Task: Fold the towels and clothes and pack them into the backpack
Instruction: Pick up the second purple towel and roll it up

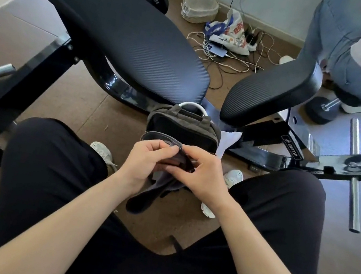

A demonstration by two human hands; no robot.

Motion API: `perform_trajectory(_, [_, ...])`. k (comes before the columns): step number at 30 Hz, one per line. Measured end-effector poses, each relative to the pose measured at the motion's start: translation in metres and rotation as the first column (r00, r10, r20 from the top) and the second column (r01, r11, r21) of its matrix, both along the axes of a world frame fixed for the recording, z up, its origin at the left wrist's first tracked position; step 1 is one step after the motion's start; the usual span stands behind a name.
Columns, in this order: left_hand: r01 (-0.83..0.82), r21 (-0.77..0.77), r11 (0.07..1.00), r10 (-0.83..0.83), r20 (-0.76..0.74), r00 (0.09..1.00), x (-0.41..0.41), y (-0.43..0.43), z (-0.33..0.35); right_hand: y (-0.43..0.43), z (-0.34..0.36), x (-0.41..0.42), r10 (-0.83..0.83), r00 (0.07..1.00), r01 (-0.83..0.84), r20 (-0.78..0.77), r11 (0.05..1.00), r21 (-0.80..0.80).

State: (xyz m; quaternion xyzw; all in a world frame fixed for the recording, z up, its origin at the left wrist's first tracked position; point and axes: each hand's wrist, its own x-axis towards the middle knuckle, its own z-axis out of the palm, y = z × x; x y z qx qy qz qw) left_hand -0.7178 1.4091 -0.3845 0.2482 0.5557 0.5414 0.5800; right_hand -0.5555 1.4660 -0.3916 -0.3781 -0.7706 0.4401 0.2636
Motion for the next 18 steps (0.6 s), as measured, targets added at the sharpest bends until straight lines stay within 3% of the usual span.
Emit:
perform_trajectory(3, [0.105,0.047,0.993,-0.099,-0.12,0.988,-0.004,0.0,0.0,0.003,-0.003,-0.003,-0.067,0.993,0.065,-0.102,0.998,-0.025])
perform_trajectory(5, [0.129,0.084,0.988,-0.113,-0.168,0.979,-0.011,0.001,0.003,0.01,-0.005,0.0,-0.146,0.971,0.12,-0.189,0.982,-0.146])
perform_trajectory(8, [-0.054,0.122,0.991,0.091,-0.319,0.943,-0.031,0.005,-0.003,0.018,-0.005,0.007,-0.19,0.938,0.089,-0.291,0.942,-0.325])
perform_trajectory(10, [-0.117,0.069,0.991,0.136,-0.444,0.886,-0.044,0.008,-0.01,0.022,0.0,0.011,-0.196,0.916,0.032,-0.35,0.905,-0.424])
perform_trajectory(14, [0.172,-0.057,0.983,-0.18,-0.402,0.898,-0.058,0.013,-0.024,0.031,0.005,0.023,-0.145,0.896,-0.118,-0.42,0.833,-0.54])
perform_trajectory(18, [0.421,-0.005,0.907,-0.403,-0.298,0.865,-0.054,0.016,-0.024,0.035,0.014,0.035,-0.105,0.886,-0.222,-0.451,0.759,-0.613])
